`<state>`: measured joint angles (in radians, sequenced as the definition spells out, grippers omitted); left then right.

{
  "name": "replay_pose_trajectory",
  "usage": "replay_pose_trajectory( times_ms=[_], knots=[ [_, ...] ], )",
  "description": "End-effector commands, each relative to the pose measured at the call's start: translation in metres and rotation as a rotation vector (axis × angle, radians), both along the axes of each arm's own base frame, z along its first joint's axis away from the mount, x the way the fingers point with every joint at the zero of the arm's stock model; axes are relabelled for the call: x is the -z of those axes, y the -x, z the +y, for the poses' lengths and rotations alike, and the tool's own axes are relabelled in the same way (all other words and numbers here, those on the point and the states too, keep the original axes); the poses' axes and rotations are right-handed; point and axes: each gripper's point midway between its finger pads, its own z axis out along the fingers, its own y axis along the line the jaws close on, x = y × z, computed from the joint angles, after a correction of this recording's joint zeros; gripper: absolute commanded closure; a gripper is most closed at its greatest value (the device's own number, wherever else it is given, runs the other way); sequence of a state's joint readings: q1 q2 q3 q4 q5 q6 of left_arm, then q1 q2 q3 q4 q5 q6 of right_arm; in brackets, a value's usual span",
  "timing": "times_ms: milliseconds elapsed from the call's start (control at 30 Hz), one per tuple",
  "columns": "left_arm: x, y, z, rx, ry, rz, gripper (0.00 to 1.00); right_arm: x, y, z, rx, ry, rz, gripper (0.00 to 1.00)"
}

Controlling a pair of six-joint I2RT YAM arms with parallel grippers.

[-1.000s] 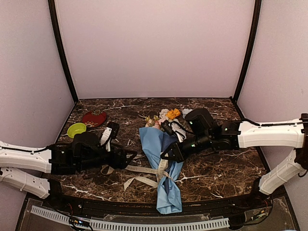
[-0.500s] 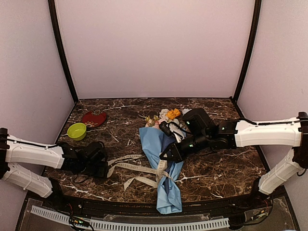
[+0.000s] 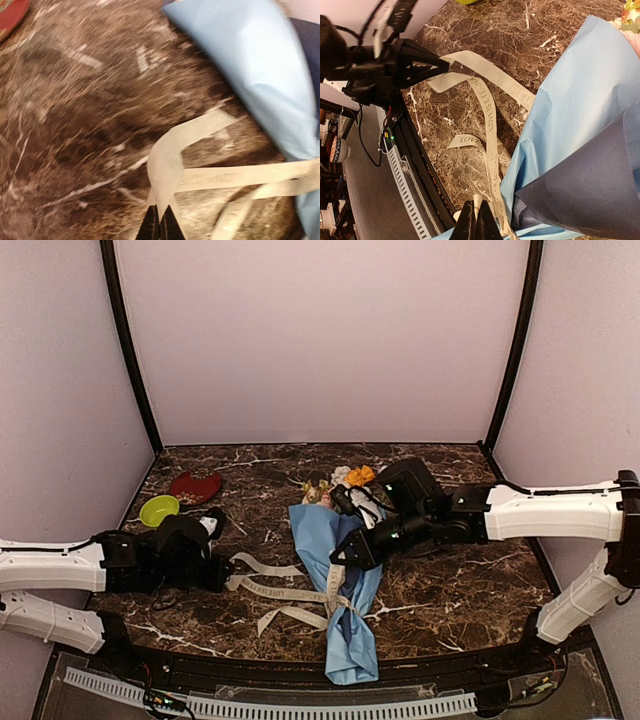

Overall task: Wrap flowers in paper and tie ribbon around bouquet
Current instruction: Cross the half-tied ribbon over the folded bouquet.

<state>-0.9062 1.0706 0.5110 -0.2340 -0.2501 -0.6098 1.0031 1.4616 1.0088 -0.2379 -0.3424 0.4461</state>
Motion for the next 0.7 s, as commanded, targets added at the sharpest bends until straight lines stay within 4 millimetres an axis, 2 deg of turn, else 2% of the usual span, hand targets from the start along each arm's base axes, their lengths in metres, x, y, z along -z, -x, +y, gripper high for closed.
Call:
replay_pose_trajectory(
  times_ms=[0, 67, 133, 300, 333, 433, 500, 567, 667],
  knots=[
    [-0.107, 0.016, -0.082, 0.394, 0.218, -0.334, 1.00, -0.015, -0.025, 0.009, 0.030, -0.039, -0.031, 1.00],
    [-0.143, 0.041, -0.117, 0.575, 0.295, -0.437, 1.00, -0.014, -0.033, 0.010, 0.031, -0.040, -0.024, 1.00],
    [-0.167, 0.066, -0.148, 0.739, 0.348, -0.487, 1.00, -0.014, -0.039, 0.011, 0.026, -0.038, -0.028, 1.00],
    [-0.194, 0.119, -0.226, 1.087, 0.393, -0.534, 1.00, -0.011, -0.048, 0.013, -0.001, -0.035, -0.032, 1.00],
    [-0.197, 0.128, -0.243, 1.143, 0.405, -0.545, 1.00, -0.023, -0.050, 0.017, -0.018, -0.059, -0.049, 1.00],
    [-0.221, 0.154, -0.297, 1.303, 0.470, -0.580, 1.00, -0.016, -0.049, 0.022, -0.067, -0.041, -0.043, 1.00],
    [-0.214, 0.159, -0.331, 1.366, 0.439, -0.575, 1.00, -0.018, -0.048, 0.023, -0.088, -0.042, -0.056, 1.00],
    [-0.189, 0.160, -0.357, 1.427, 0.400, -0.548, 1.00, -0.021, -0.048, 0.023, -0.101, -0.044, -0.069, 1.00],
    [-0.180, 0.161, -0.380, 1.446, 0.459, -0.577, 1.00, -0.023, -0.043, 0.021, -0.125, -0.041, -0.076, 1.00]
  ],
)
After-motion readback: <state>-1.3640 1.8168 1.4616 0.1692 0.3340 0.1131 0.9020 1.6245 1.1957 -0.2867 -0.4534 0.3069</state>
